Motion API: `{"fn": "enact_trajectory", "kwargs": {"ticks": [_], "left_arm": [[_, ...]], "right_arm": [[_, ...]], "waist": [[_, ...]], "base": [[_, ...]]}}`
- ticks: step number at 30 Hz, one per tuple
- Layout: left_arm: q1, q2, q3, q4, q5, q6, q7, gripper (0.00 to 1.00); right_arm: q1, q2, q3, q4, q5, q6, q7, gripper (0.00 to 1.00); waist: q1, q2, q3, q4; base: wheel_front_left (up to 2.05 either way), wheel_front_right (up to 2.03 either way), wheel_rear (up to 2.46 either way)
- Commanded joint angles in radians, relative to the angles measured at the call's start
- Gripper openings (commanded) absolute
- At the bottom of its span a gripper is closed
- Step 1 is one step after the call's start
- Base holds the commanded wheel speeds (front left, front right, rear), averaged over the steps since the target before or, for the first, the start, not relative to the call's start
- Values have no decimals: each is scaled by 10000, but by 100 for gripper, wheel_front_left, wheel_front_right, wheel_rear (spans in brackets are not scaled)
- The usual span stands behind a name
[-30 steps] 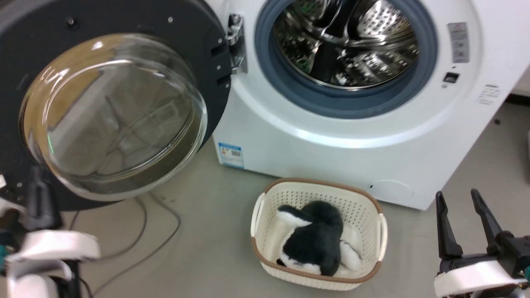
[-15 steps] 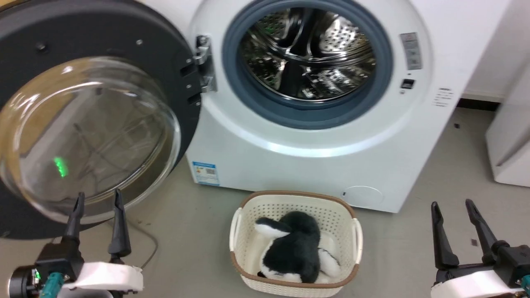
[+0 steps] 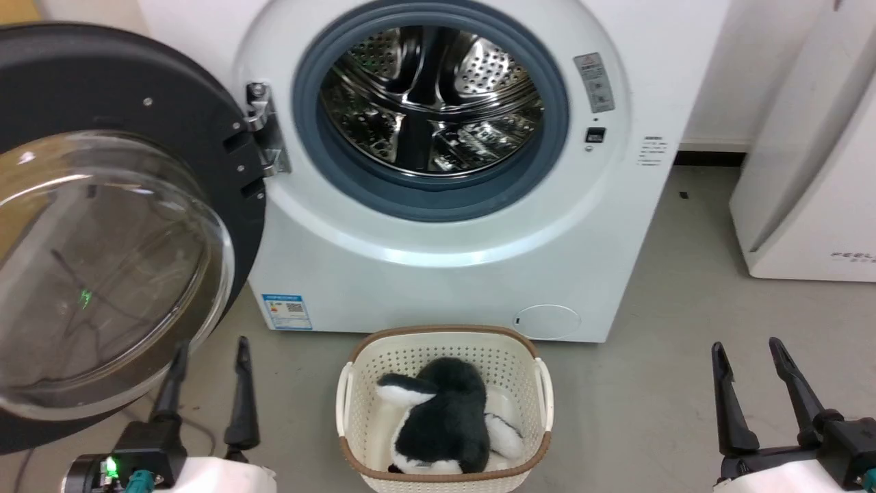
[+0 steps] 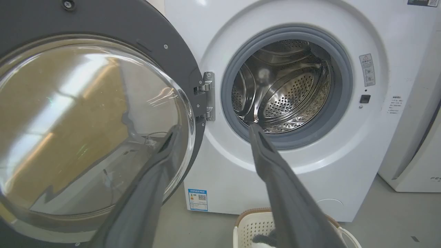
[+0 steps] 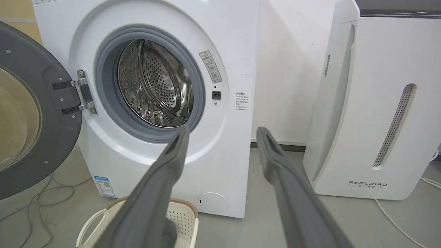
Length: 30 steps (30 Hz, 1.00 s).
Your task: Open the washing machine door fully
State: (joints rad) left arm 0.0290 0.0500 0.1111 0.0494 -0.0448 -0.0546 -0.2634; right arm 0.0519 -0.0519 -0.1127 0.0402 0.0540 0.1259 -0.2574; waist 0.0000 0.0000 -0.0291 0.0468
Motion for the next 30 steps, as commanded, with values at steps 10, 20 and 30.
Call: {"fn": "enact_trajectory", "kwargs": {"ticks": [10, 20, 30], "left_arm": [[301, 5, -488, 32, -143, -4, 16, 100], [120, -11, -513, 4, -96, 22, 141, 0], [85, -10, -564, -38, -50, 66, 352, 0]], "right_arm": [[357, 17, 31, -199, 8, 48, -44, 100], [191, -1, 75, -158, -29, -16, 143, 0], [131, 1, 164, -178, -72, -10, 349, 0]], "waist": [[0, 0, -192, -384], [0, 0, -161, -386], [0, 0, -123, -393]], "base": [[0, 0, 0], [0, 0, 0], [0, 0, 0]]}}
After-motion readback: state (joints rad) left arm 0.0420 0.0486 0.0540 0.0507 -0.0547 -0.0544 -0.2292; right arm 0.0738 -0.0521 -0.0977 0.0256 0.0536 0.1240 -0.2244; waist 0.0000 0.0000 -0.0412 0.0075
